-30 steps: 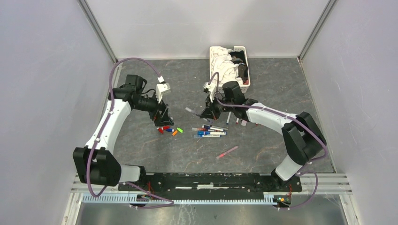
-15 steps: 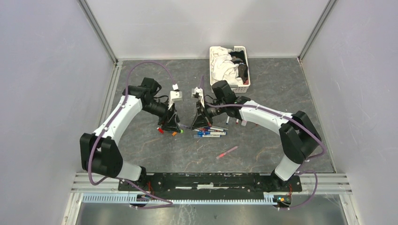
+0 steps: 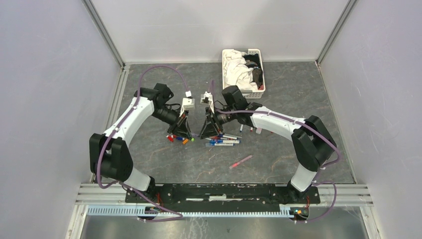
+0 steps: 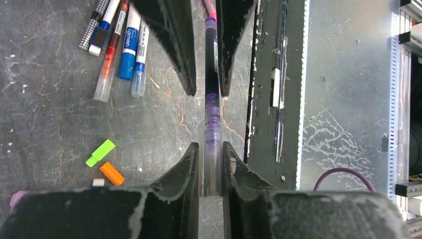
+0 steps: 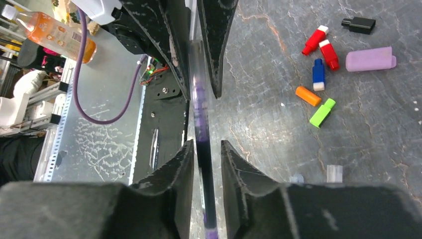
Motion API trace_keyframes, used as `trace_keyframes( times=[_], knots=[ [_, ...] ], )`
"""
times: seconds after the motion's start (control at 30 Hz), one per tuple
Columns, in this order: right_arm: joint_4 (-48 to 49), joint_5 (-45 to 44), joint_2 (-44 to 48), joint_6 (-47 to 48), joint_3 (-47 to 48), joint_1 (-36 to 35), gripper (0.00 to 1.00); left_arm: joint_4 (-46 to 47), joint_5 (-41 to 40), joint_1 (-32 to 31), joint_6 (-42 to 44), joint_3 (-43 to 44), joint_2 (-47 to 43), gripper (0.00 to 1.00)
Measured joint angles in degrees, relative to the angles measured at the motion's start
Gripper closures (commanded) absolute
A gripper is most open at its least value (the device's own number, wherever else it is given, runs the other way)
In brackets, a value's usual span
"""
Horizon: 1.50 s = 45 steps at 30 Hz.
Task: Open the pen caps
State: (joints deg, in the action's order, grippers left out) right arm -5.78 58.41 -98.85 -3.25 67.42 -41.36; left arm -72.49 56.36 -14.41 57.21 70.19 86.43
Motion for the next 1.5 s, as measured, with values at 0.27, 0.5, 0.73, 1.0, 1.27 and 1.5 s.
trace_keyframes(
  times=[0.27,0.5,0.73,1.0,1.27,1.5],
  knots=[
    [6.8,1.2,-2.7,-5.7,-1.3,-1.6,0.79,-1.6,0.5,-0.3,1.5,0.7,0.3,0.98],
    [10.1,2.6,-3.5,-7.7,-2.2,-2.0,1.00,-2.1,-1.0,-0.2,2.4,0.8,0.2,0.98],
    [11.5,-1.2,-0.3,-4.5,-6.6,-2.0,1.00,-4.5,-3.5,3.1,5.9,1.9,-0.3,0.98],
    [3.6,-5.7,0.9,-0.5,-11.8,0.7,1.00,-7.9,-6.6,10.8,10.3,5.1,-1.8,0.98],
    [4.6,-27.3,6.6,-3.6,-15.6,7.9,0.99,14.1,-10.1,8.1,-4.0,-5.9,-3.6,0.94],
    [8.8,-47.6,7.6,-8.6,-17.9,9.5,1.00,31.6,-17.8,3.8,-15.7,-8.8,2.3,0.83]
  ],
)
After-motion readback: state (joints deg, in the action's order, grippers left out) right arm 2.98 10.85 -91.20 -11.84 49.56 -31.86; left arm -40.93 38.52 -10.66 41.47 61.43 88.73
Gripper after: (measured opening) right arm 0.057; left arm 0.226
